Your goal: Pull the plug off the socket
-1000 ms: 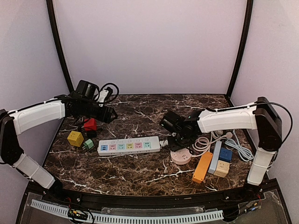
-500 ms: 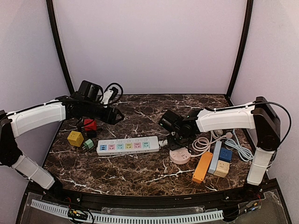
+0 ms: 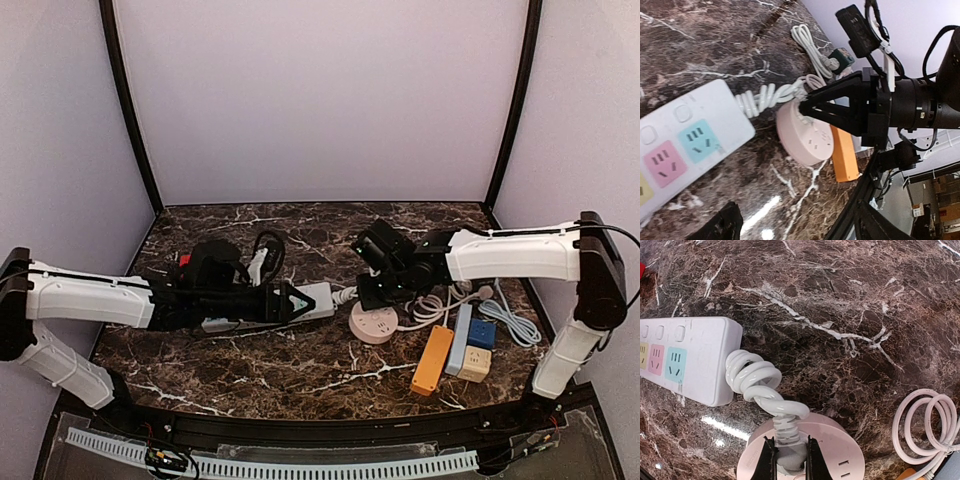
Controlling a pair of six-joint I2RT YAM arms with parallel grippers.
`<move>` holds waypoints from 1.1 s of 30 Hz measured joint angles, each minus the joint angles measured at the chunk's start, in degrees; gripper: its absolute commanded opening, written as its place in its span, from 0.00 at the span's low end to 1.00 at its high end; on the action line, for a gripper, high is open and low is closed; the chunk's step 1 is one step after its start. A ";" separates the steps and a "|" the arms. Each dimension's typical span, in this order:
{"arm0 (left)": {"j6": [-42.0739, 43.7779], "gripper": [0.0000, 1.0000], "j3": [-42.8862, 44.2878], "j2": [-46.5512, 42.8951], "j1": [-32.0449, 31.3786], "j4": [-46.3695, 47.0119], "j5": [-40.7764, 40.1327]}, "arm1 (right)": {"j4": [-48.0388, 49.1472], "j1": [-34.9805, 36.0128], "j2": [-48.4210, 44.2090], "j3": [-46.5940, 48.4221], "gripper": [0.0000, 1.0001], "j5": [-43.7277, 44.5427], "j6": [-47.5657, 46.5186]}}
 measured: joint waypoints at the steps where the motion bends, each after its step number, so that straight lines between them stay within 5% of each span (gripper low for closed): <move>1: -1.90 0.77 -0.11 1.16 -1.44 2.03 -0.39 | 0.44 0.00 -0.33 -0.48 0.00 -0.24 0.15; 6: -7.82 0.78 1.09 8.41 -6.80 10.03 -1.42 | 2.12 0.00 -2.51 -2.86 0.00 -1.27 0.35; 20: -11.67 0.78 9.90 22.73 -12.15 14.51 -4.52 | 4.87 0.00 -8.68 -6.97 0.00 -3.23 0.31; 33: -13.27 0.47 16.13 29.24 -12.39 15.61 -5.49 | 6.23 0.00 -13.86 -10.64 0.00 -4.02 0.52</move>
